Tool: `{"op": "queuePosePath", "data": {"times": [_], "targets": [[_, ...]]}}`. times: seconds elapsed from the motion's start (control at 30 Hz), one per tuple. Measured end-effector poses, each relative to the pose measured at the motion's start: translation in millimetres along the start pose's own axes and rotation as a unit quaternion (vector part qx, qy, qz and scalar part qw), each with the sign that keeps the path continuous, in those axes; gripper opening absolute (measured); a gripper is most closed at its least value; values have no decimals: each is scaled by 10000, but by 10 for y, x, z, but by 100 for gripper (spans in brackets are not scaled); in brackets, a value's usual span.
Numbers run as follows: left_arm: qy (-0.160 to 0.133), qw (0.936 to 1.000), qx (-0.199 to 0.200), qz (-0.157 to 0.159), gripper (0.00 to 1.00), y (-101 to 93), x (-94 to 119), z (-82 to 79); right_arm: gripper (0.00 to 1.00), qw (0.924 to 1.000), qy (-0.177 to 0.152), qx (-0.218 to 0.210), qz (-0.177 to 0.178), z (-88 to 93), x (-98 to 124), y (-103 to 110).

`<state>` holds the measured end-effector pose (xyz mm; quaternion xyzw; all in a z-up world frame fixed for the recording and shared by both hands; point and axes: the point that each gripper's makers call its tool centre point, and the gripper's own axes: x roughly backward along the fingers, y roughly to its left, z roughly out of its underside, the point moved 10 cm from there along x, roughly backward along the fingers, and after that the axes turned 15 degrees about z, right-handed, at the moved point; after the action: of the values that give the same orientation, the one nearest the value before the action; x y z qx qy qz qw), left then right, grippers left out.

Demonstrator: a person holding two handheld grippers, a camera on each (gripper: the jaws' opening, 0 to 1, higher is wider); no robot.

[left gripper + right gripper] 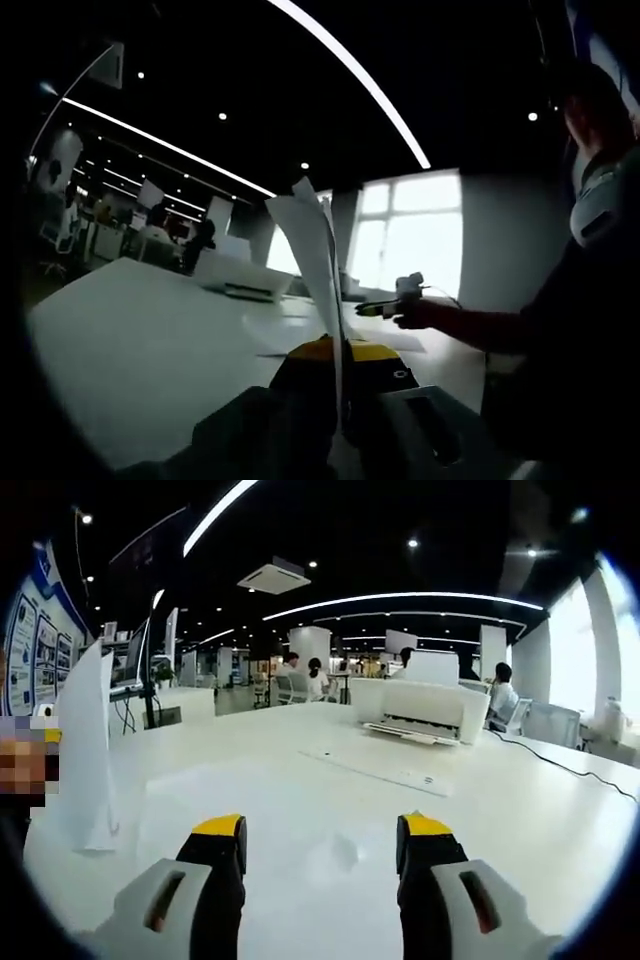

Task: Organize the stack of printing papers by aligning and flattening the scattered papers on the table

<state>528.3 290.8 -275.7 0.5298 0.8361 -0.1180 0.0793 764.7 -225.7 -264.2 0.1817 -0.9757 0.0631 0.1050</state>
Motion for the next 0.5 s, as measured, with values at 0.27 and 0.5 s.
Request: {"op": "queuePosePath", "data": {"times": [0.27, 0.5], "targets": [[30, 10000, 35, 10, 6, 6, -4, 4, 56, 9999, -119, 71, 9, -17, 22, 193], [45, 10000, 63, 8, 6, 9, -8, 9, 56, 9999, -91, 55, 2, 28, -18, 246]]}}
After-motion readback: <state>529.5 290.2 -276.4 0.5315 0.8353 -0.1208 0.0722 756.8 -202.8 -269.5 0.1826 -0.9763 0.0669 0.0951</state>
